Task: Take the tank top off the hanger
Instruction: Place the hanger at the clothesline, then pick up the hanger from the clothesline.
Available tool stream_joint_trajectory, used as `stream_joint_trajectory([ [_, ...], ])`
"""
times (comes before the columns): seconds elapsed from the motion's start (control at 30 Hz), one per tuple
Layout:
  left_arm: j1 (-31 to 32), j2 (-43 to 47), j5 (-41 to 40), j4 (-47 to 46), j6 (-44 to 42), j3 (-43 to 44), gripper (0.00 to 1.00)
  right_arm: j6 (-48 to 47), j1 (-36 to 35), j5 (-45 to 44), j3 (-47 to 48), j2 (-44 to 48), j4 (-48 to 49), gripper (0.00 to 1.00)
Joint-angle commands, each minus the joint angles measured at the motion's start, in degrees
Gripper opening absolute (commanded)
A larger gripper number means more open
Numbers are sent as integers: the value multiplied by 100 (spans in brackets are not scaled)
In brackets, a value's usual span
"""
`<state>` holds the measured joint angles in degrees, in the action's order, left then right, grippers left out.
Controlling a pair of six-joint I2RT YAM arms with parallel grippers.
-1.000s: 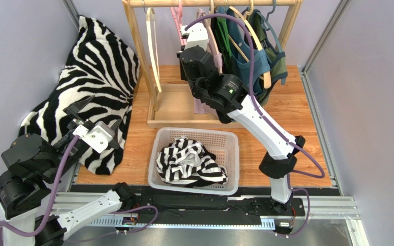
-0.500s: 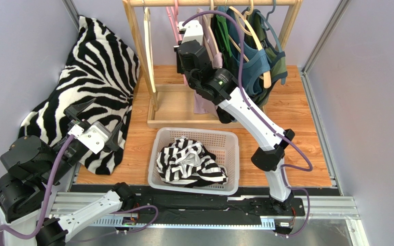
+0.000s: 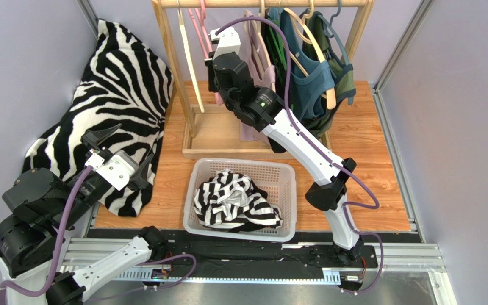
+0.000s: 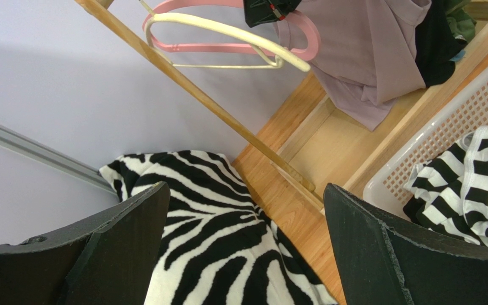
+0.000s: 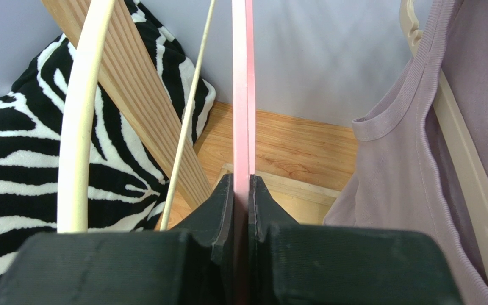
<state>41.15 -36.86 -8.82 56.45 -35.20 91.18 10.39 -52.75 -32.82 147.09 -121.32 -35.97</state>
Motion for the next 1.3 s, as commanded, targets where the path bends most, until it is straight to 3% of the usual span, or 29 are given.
stream_joint_trajectory([
  [0.0, -71, -76, 135, -11, 171, 23, 99, -90, 28, 4, 31, -85, 29, 0],
  [0.17, -151, -154, 214, -11, 250, 23, 99, 33, 19, -50, -407, 108, -86, 0],
  [0.37, -230, -391, 381, -28, 549, 128, 99, -98, -147, -154, -883, 398, -340, 17],
  [0.47, -239, -584, 363, -28, 637, 242, 99, -230, -253, -199, -1023, 608, -446, 37],
  [0.5, -230, -638, 372, -20, 646, 312, 99, -300, -271, -207, -1068, 792, -455, 49],
  [0.6, -239, -848, 390, -11, 725, 497, 99, -397, -297, -172, -1252, 1248, -490, 67],
  [0.7, -239, -1016, 425, 7, 734, 611, 99, -441, -297, -137, -1471, 1784, -534, 78],
  [0.9, -239, -1332, 495, 95, 857, 849, 99, -521, -288, 4, -1745, 2542, -595, 85],
  [1.27, -239, -1447, 583, 218, 989, 998, 99, -223, 107, 240, -2263, 2877, -649, 82],
])
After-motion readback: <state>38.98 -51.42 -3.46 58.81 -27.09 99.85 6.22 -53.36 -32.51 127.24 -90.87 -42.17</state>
